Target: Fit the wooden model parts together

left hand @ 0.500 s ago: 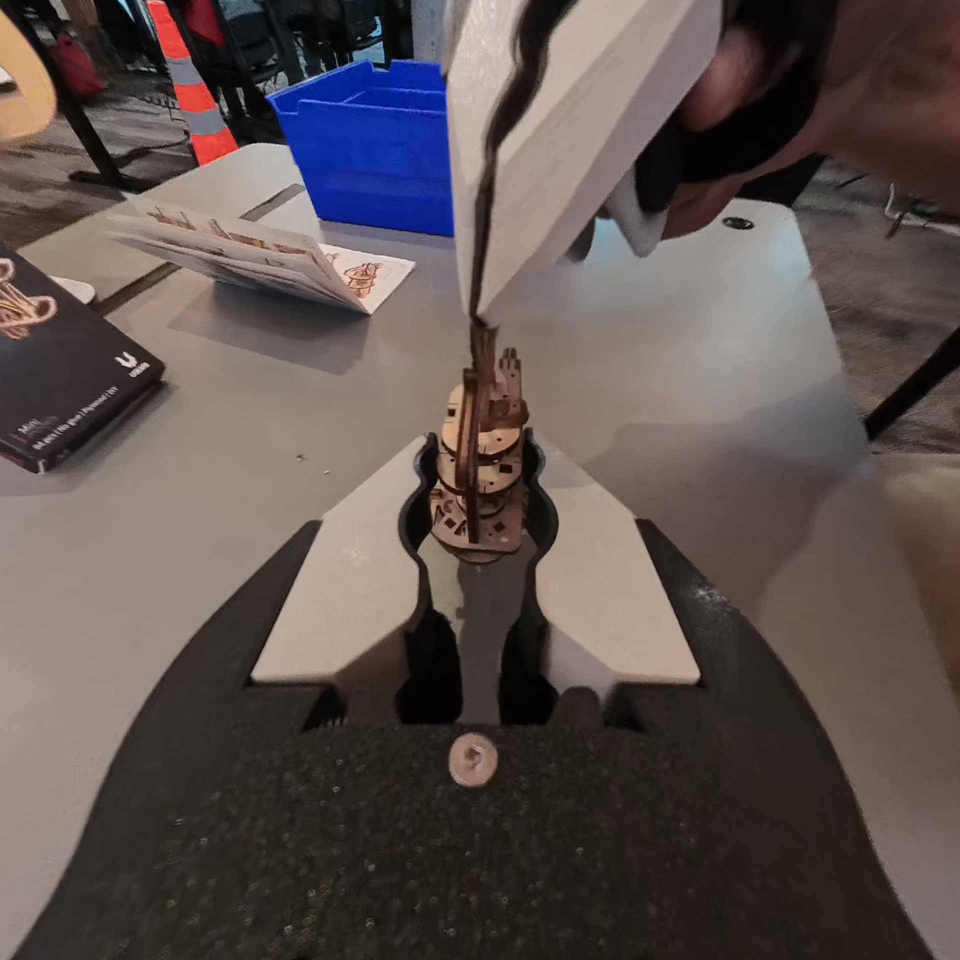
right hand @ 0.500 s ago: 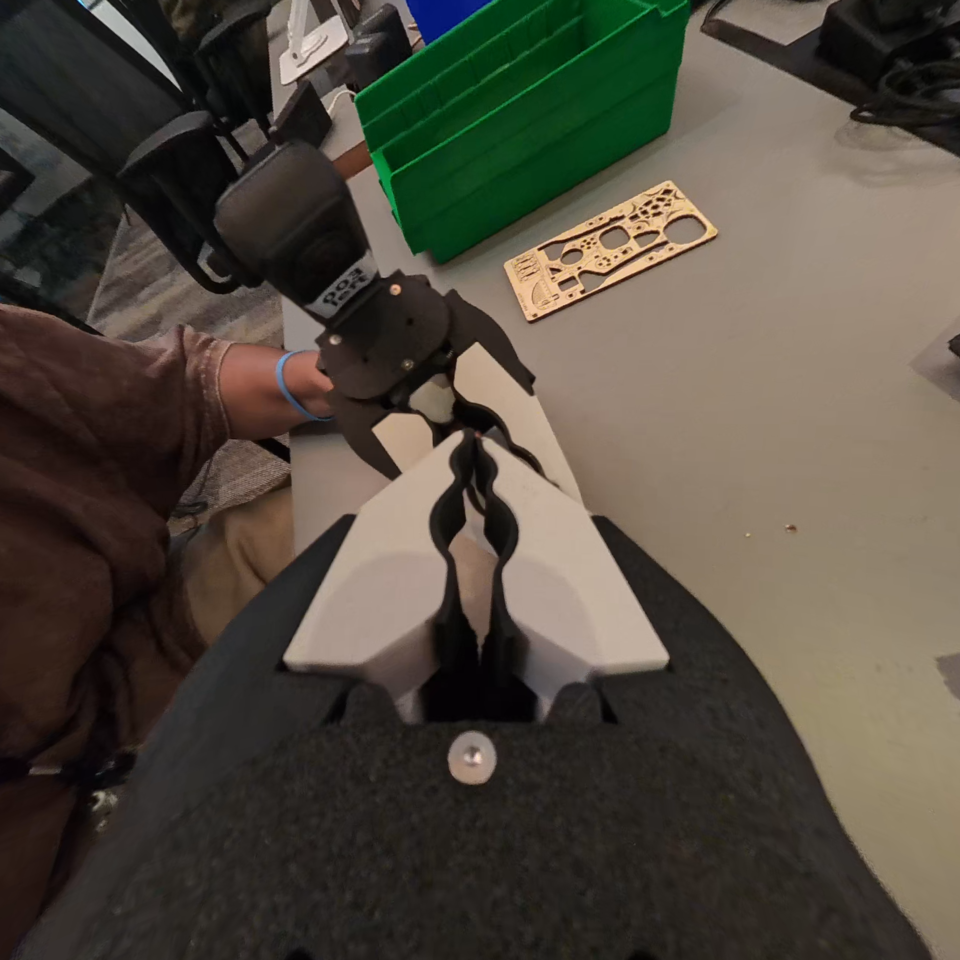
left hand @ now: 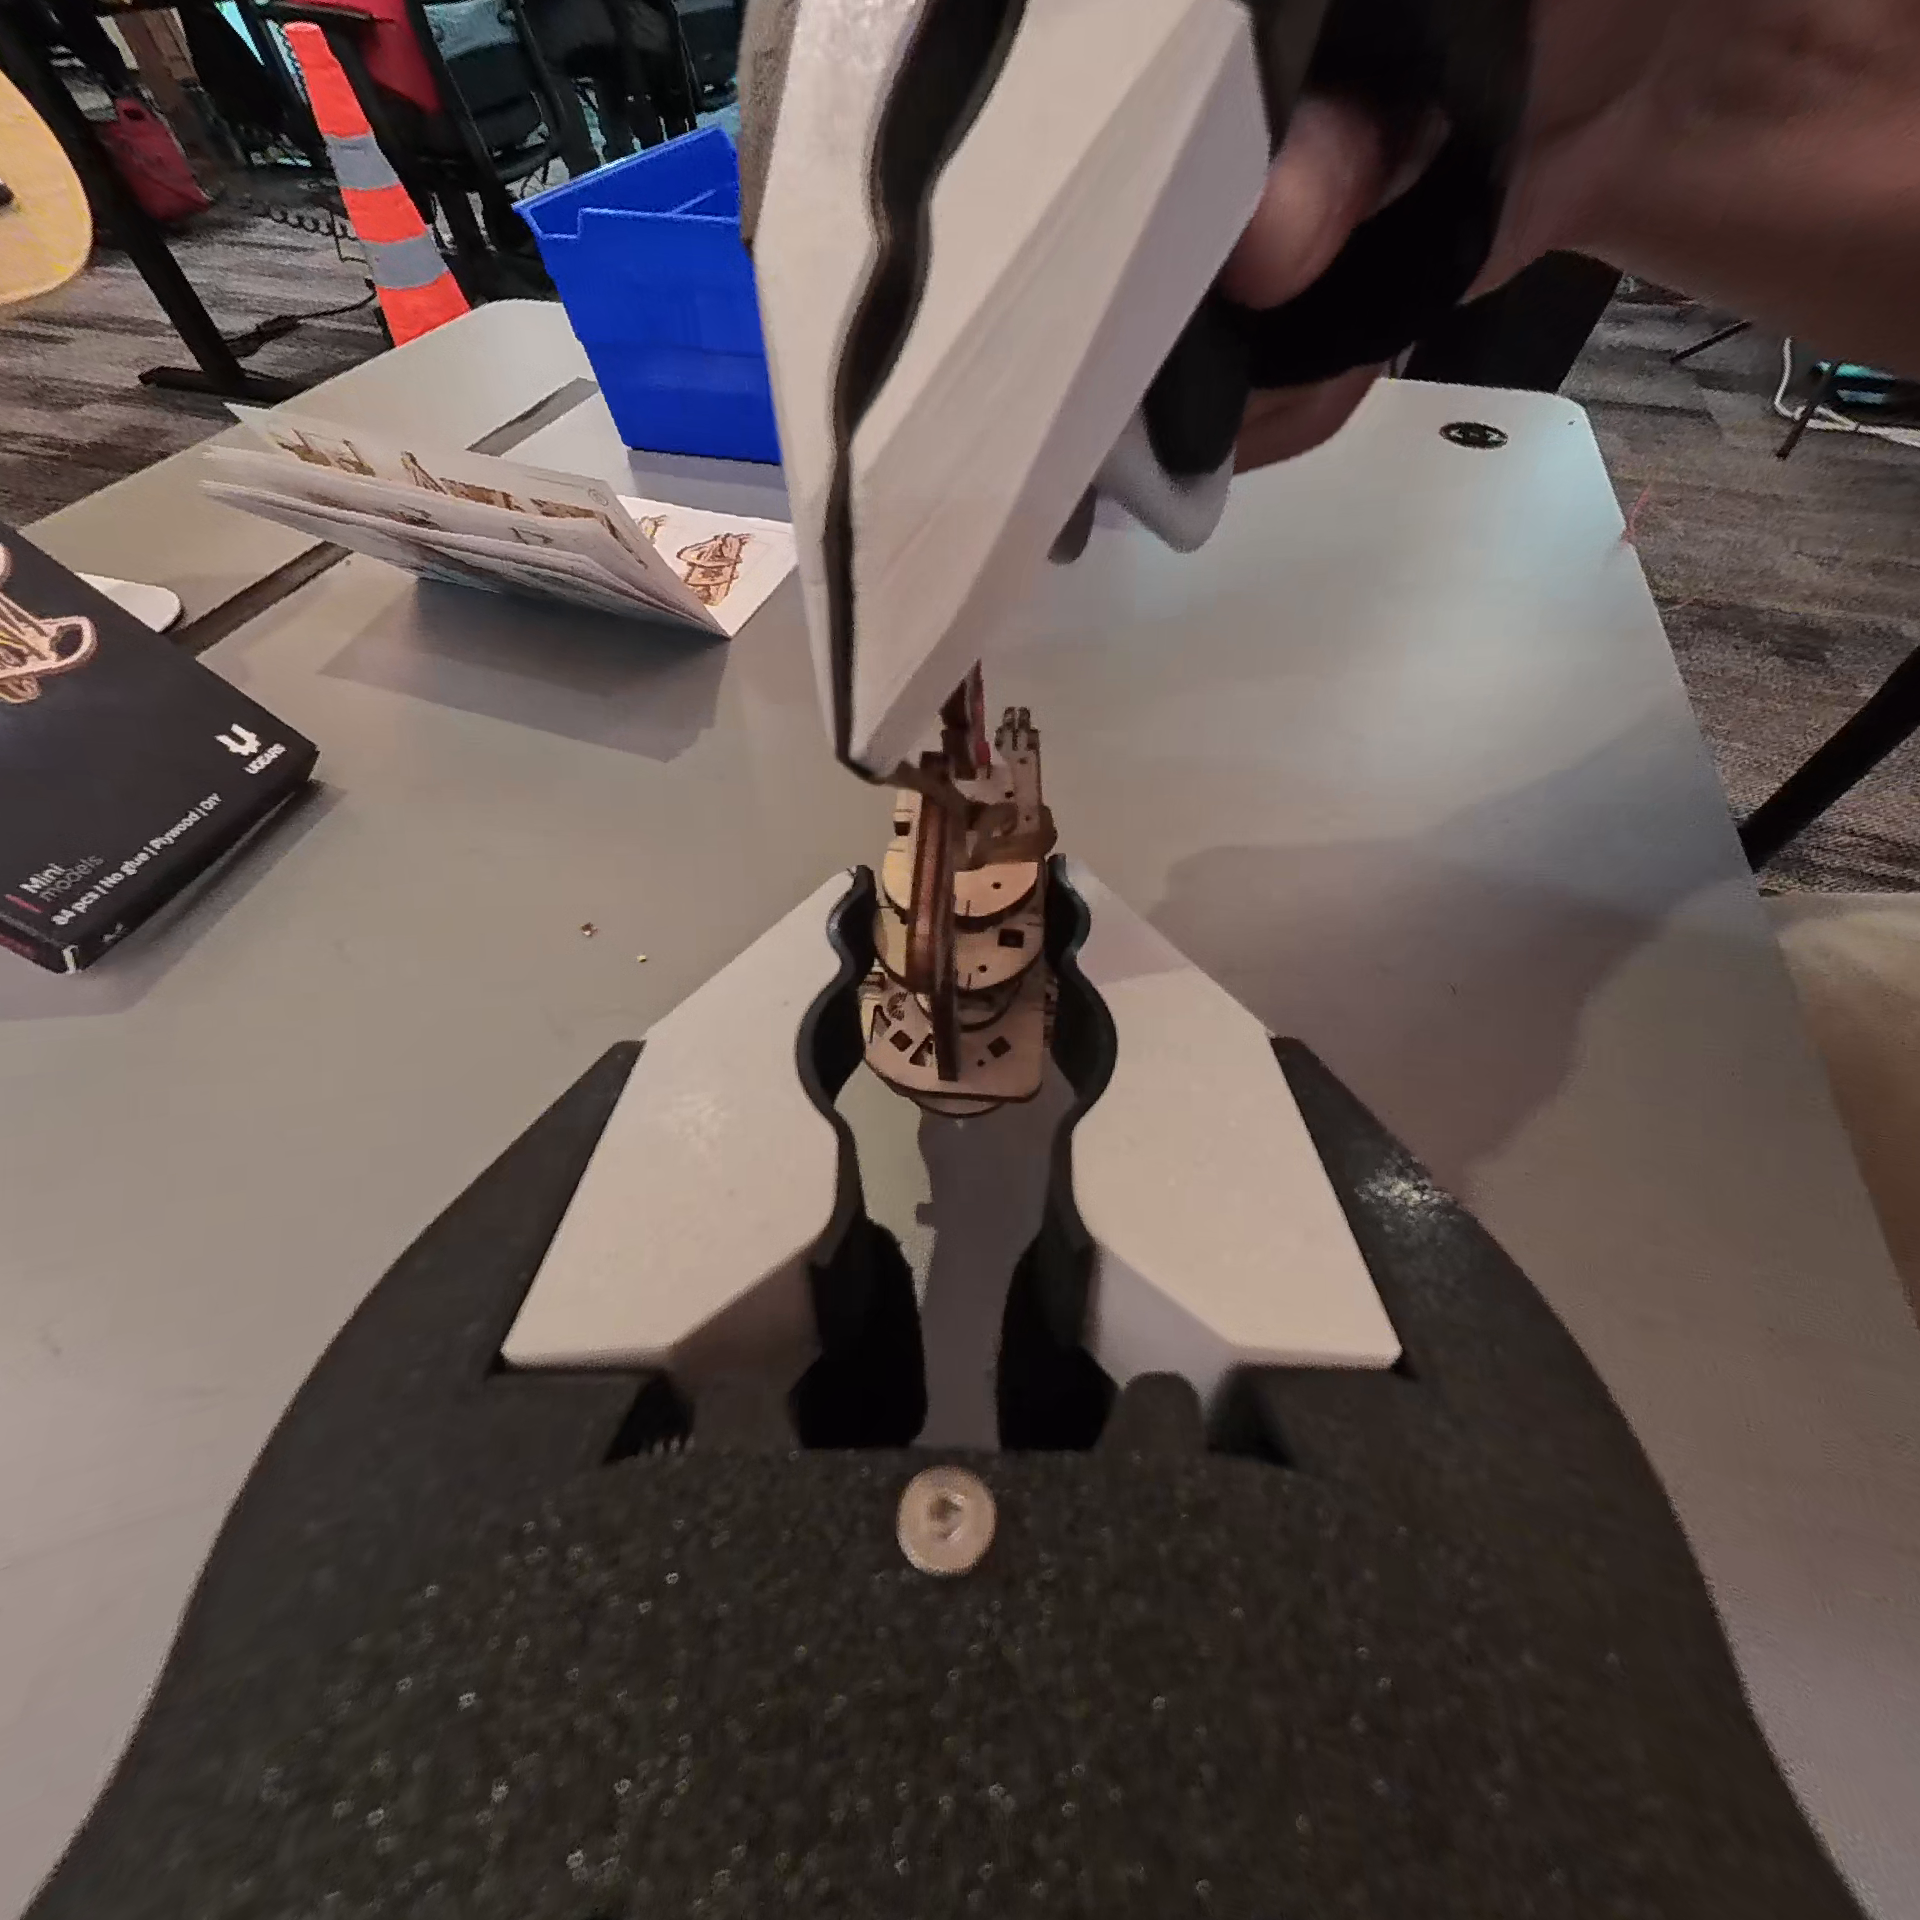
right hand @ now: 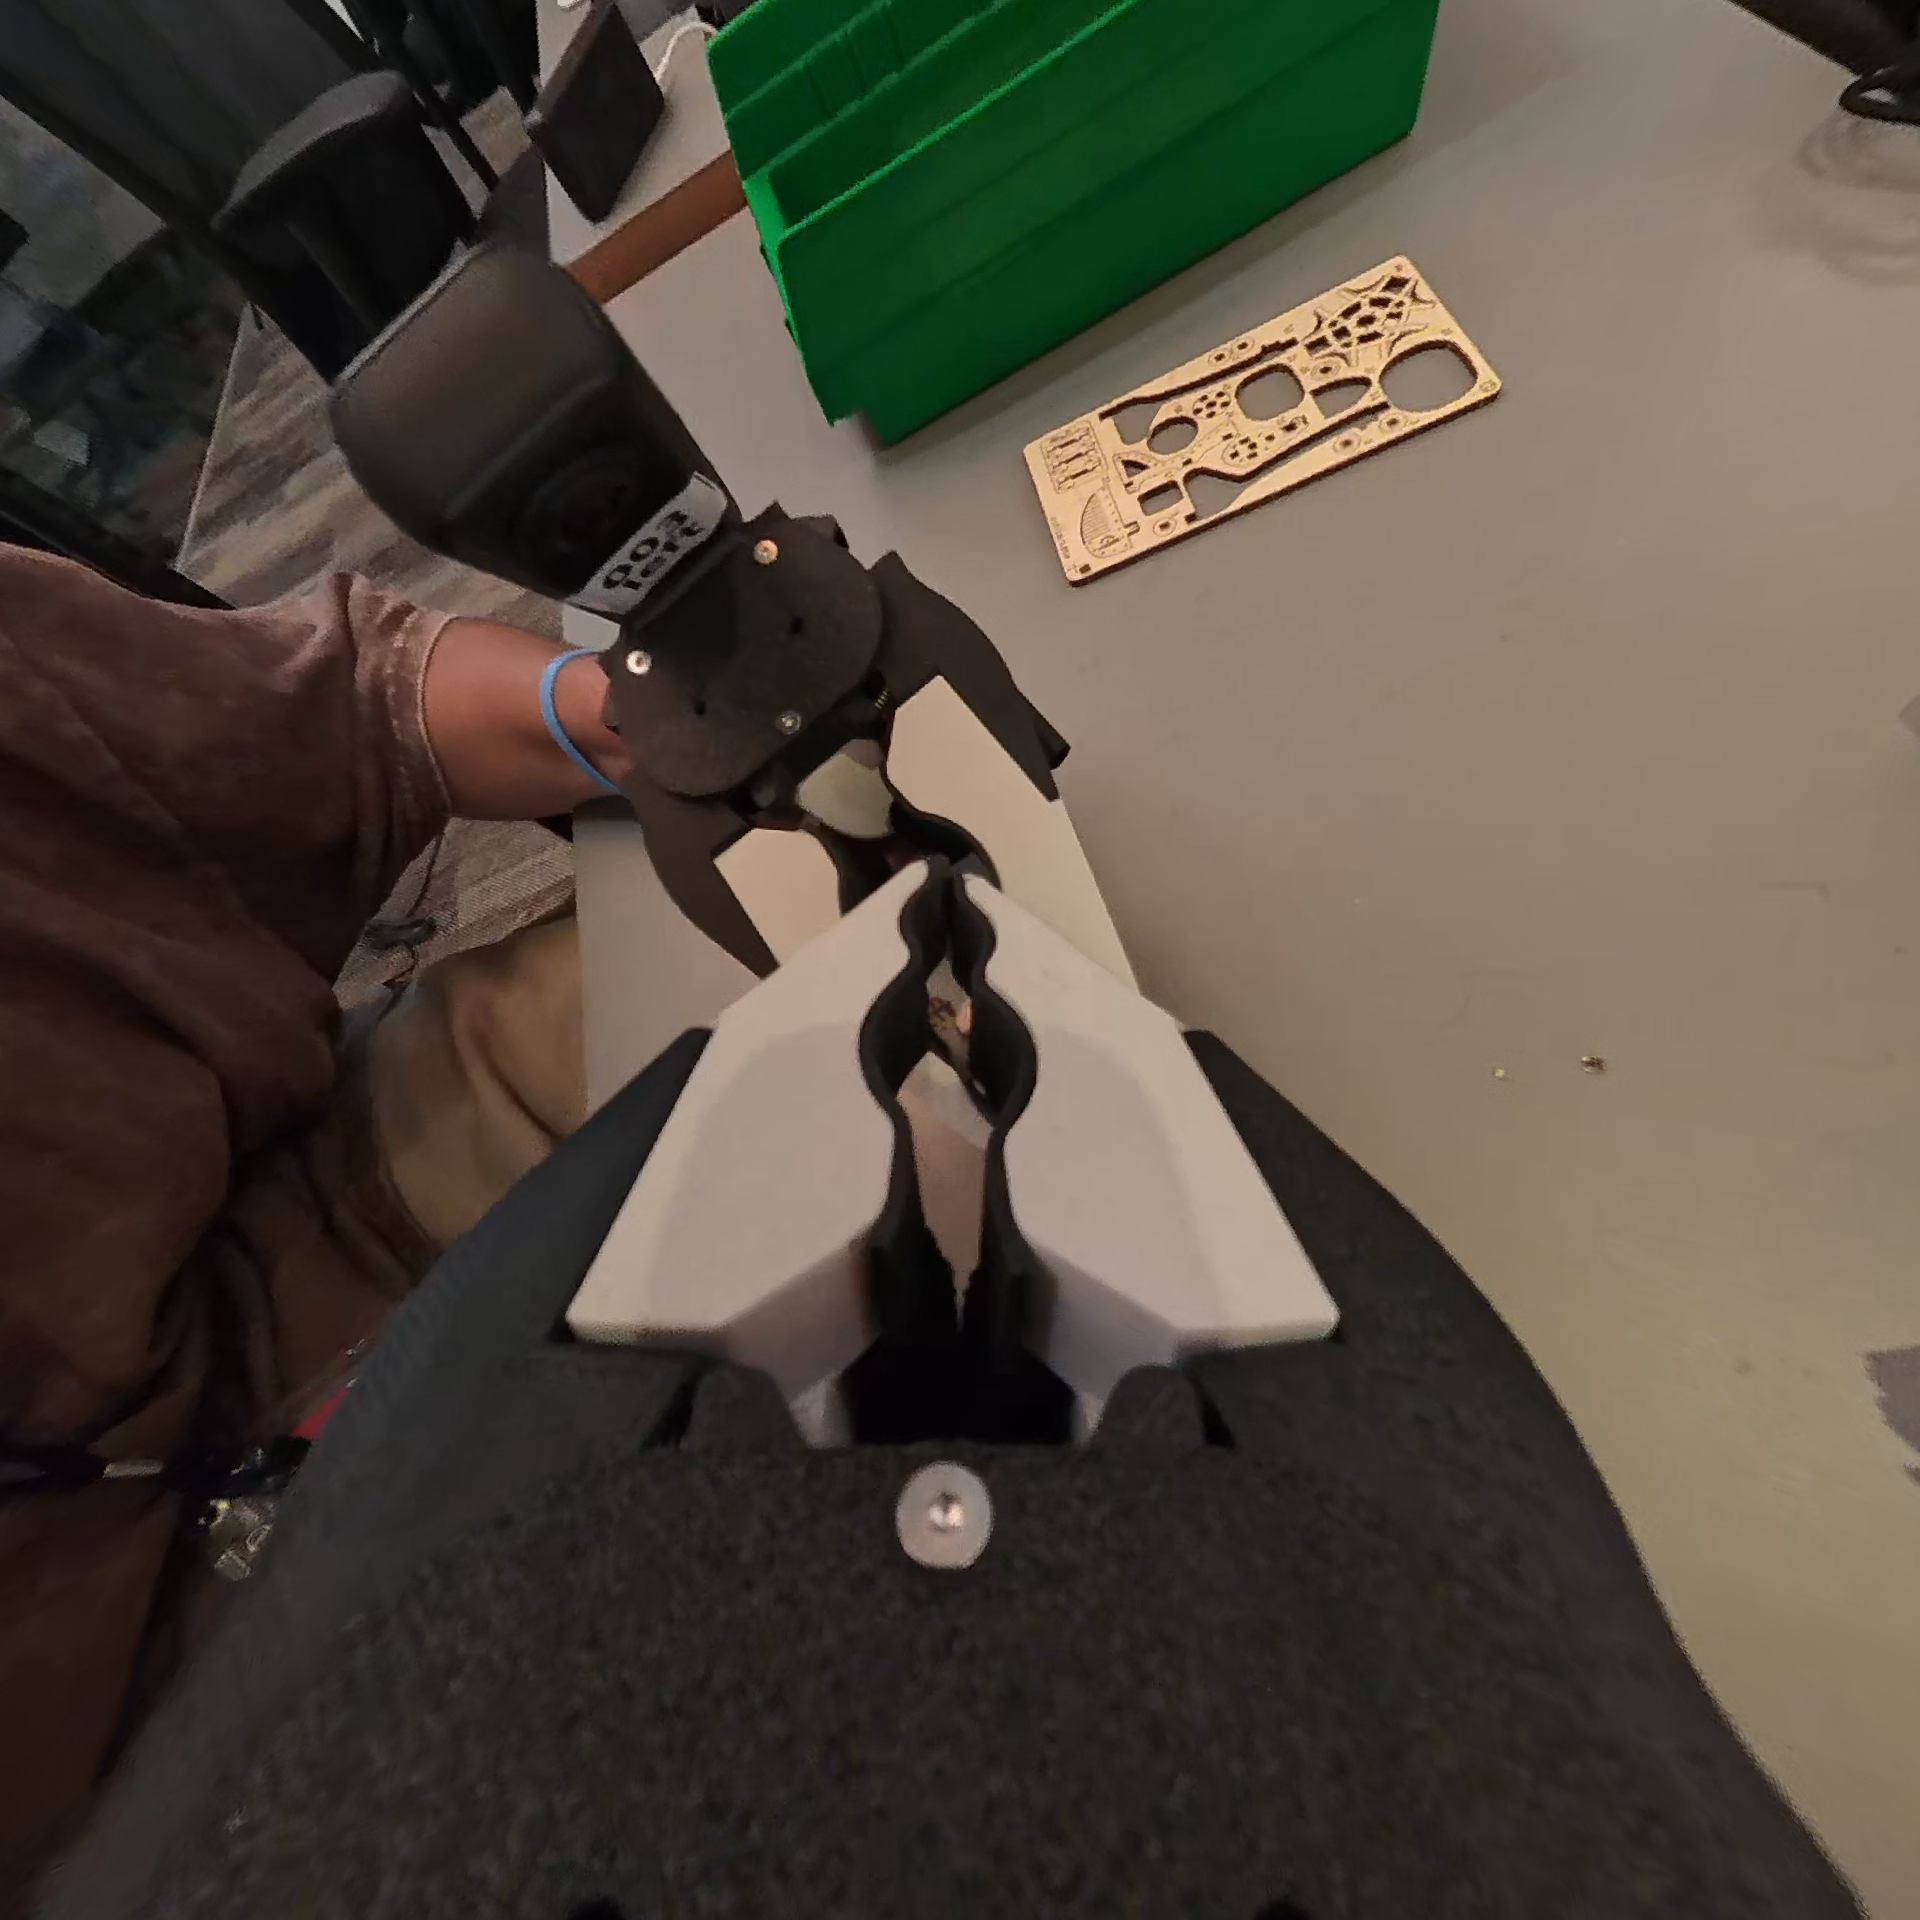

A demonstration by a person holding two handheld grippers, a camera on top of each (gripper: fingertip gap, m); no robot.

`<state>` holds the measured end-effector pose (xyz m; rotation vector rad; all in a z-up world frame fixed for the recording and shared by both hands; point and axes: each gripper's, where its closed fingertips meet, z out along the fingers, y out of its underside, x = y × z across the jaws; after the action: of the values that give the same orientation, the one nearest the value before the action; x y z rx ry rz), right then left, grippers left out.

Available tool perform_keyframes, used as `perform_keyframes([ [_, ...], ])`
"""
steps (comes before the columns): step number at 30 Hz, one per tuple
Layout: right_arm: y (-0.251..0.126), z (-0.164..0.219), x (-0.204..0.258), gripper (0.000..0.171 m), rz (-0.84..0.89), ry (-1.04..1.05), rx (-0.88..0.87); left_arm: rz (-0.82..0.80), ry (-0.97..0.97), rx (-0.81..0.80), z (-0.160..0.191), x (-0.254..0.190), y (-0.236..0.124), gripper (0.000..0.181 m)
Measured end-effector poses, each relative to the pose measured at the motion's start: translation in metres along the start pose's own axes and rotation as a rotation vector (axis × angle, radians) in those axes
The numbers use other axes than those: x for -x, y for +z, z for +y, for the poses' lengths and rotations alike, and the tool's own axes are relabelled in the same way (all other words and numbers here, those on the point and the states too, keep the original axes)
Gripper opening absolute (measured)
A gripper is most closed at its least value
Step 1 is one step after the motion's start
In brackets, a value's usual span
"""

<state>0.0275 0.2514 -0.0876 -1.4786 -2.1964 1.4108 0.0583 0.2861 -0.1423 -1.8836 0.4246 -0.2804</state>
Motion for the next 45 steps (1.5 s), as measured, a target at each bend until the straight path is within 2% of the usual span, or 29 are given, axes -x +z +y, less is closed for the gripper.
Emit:
perform_keyframes([
  [13, 0.014, 0.001, 0.009, 0.0, -0.024, -0.11, 0.157, -0.013, 0.011, 0.012, 0.003, 0.003, 0.002, 0.03],
  [23, -0.003, -0.016, 0.022, 0.0, -0.175, 0.014, -0.032, 0.083, -0.069, -0.039, -0.001, -0.005, -0.003, 0.03],
  [28, -0.002, -0.019, 0.027, 0.0, -0.21, 0.014, -0.033, 0.121, -0.122, -0.057, -0.003, -0.007, -0.001, 0.03],
  [32, -0.005, -0.019, 0.014, 0.0, -0.166, -0.021, -0.007, 0.183, -0.151, -0.102, -0.008, -0.013, -0.006, 0.03],
  [45, 0.004, -0.013, 0.001, 0.0, -0.062, 0.013, 0.046, 0.11, -0.149, -0.082, -0.005, -0.001, -0.004, 0.03],
])
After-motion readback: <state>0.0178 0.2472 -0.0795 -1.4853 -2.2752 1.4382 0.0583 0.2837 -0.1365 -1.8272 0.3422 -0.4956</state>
